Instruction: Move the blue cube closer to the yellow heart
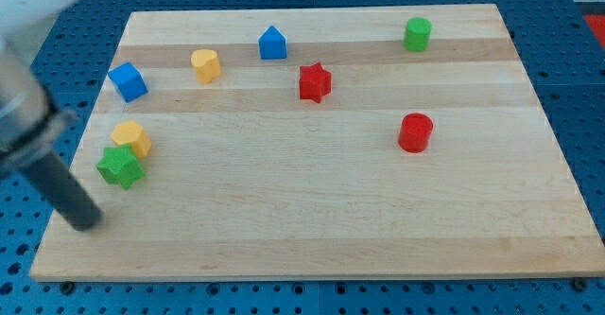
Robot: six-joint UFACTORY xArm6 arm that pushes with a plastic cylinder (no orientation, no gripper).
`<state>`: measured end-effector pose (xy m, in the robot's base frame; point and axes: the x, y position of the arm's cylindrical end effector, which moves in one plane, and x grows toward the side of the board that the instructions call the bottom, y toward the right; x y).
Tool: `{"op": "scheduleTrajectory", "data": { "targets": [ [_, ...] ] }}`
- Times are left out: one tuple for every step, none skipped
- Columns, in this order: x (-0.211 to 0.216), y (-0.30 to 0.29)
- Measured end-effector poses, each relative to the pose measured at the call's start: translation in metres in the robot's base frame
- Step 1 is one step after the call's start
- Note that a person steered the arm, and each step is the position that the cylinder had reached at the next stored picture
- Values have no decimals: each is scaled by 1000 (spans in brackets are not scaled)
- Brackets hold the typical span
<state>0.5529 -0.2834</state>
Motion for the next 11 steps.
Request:
{"op": "scheduleTrajectory", "data": {
  "targets": [
    [-18,-20],
    [-75,-21],
    [-147,-7],
    [-178,-7],
    [-178,25],
    [-177,63],
    [-199,28],
    [-241,11],
    [-251,17],
    [-218,41],
    [-167,82]
  ]
}}
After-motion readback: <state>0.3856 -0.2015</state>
